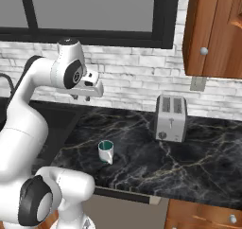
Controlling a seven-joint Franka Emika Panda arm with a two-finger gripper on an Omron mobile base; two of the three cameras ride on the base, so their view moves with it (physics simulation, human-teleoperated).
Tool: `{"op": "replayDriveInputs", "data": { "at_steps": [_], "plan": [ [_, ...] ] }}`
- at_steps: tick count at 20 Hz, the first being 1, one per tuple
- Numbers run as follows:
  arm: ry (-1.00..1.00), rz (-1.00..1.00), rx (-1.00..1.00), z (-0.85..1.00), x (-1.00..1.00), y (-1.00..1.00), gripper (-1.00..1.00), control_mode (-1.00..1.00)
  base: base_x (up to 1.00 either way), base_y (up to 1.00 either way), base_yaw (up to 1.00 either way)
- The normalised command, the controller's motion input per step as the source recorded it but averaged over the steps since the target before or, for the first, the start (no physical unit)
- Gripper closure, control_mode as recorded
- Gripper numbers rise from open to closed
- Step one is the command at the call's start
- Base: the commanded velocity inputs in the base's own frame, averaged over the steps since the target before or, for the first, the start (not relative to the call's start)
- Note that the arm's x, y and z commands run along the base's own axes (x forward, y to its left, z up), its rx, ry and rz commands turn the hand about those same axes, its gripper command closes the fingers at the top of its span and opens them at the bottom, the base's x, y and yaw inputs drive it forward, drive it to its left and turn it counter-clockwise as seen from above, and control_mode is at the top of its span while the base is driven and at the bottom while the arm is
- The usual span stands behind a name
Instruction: Move any existing items from the left basin to the right basin for drying. Then move the mug from the counter to the left basin of the sink for washing.
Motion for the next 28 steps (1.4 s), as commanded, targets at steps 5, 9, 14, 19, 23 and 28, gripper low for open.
{"op": "replayDriveInputs", "data": {
  "at_steps": [5,9,14,19,23,28],
  "plan": [
    [0.0,0.0,0.0,0.0,0.0,0.0,-1.0,1.0,0.0,0.19,-0.04],
    [0.0,0.0,0.0,0.0,0.0,0.0,-1.0,1.0,0.1,0.63,-0.1],
    [0.0,0.0,0.0,0.0,0.0,0.0,-1.0,1.0,0.13,0.73,-0.1],
    [0.0,0.0,0.0,0.0,0.0,0.0,-1.0,1.0,0.13,0.59,-0.04],
    [0.0,0.0,0.0,0.0,0.0,0.0,-1.0,1.0,0.23,0.56,-0.04],
    [0.0,0.0,0.0,0.0,0.0,0.0,-1.0,1.0,0.33,0.41,-0.01]
  ]
}}
